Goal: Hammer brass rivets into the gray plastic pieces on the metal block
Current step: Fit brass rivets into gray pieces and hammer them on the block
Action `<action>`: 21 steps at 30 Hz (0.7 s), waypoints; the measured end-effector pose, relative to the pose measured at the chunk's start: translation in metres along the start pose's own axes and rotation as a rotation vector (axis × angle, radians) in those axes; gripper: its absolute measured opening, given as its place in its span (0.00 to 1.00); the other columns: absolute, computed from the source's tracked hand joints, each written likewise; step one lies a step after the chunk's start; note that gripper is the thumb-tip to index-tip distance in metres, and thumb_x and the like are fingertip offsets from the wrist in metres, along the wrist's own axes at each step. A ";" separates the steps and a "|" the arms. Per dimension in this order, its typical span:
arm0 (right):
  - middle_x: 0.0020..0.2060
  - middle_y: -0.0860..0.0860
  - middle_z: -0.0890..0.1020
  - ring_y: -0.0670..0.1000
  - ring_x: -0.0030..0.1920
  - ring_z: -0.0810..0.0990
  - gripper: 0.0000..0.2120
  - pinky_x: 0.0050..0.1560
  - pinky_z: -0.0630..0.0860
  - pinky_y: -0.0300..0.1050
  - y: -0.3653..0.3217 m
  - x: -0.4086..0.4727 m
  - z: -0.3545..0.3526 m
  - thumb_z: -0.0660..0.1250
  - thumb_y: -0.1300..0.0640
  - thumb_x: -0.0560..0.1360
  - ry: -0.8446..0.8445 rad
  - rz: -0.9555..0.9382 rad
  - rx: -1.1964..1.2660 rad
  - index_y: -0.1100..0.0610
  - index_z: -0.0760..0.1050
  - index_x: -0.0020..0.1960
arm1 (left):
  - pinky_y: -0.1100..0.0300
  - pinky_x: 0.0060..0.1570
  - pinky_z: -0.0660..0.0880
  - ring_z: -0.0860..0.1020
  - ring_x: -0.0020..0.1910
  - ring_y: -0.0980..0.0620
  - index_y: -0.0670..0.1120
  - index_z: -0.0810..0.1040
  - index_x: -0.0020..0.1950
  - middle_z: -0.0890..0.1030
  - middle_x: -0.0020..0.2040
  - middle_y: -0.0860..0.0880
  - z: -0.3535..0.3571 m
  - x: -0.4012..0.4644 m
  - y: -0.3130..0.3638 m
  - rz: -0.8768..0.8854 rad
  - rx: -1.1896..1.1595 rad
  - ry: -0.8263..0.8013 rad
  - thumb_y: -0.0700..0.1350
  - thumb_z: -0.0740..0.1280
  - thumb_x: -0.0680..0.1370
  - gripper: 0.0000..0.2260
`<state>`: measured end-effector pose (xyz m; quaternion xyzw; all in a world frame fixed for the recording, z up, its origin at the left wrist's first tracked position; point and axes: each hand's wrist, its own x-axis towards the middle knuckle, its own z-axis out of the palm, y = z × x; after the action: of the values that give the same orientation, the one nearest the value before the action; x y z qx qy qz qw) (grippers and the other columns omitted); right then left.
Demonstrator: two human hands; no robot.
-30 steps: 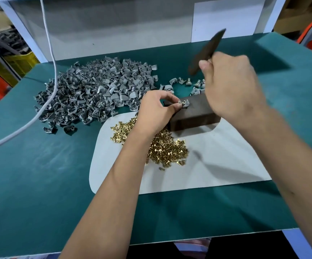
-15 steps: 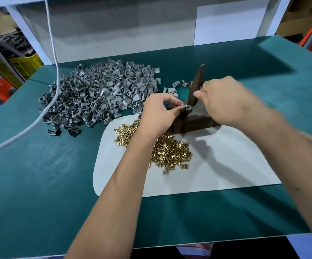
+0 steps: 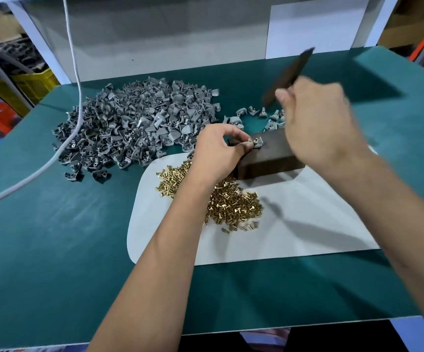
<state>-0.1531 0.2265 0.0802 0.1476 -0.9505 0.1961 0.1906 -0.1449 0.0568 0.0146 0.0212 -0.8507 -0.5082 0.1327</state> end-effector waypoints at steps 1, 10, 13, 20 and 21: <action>0.38 0.60 0.75 0.67 0.41 0.76 0.14 0.41 0.69 0.51 -0.002 -0.006 0.006 0.56 0.48 0.85 -0.066 -0.016 -0.017 0.55 0.73 0.48 | 0.78 0.46 0.70 0.81 0.52 0.60 0.52 0.85 0.40 0.83 0.44 0.59 0.000 0.000 -0.001 -0.001 -0.011 0.005 0.40 0.77 0.74 0.07; 0.34 0.57 0.73 0.64 0.40 0.73 0.21 0.41 0.68 0.49 0.025 0.002 -0.007 0.62 0.46 0.82 -0.162 0.175 0.001 0.55 0.67 0.34 | 0.60 0.67 0.69 0.79 0.60 0.61 0.46 0.87 0.43 0.84 0.56 0.54 0.001 -0.003 0.003 -0.062 -0.082 -0.015 0.38 0.76 0.74 0.03; 0.34 0.59 0.70 0.64 0.40 0.70 0.17 0.42 0.67 0.50 0.045 -0.004 -0.009 0.63 0.52 0.82 -0.082 0.317 -0.072 0.56 0.67 0.36 | 0.49 0.75 0.67 0.76 0.68 0.55 0.45 0.86 0.41 0.82 0.63 0.48 0.002 -0.007 0.010 -0.137 -0.206 -0.035 0.37 0.74 0.76 0.05; 0.45 0.64 0.78 0.62 0.42 0.71 0.02 0.44 0.69 0.49 0.072 -0.020 0.009 0.66 0.64 0.74 -0.167 0.498 -0.180 0.60 0.74 0.42 | 0.47 0.74 0.67 0.77 0.68 0.54 0.47 0.85 0.38 0.81 0.67 0.46 0.003 -0.010 0.016 -0.167 -0.322 -0.056 0.36 0.74 0.76 0.09; 0.47 0.64 0.79 0.62 0.43 0.71 0.01 0.45 0.70 0.50 0.073 -0.023 0.011 0.66 0.64 0.74 -0.172 0.512 -0.180 0.60 0.77 0.45 | 0.47 0.75 0.67 0.76 0.68 0.54 0.46 0.86 0.38 0.80 0.67 0.46 0.002 -0.010 0.017 -0.168 -0.319 -0.057 0.36 0.74 0.76 0.08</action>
<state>-0.1621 0.2905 0.0378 -0.0985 -0.9831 0.1395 0.0661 -0.1339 0.0687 0.0258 0.0567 -0.7580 -0.6463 0.0674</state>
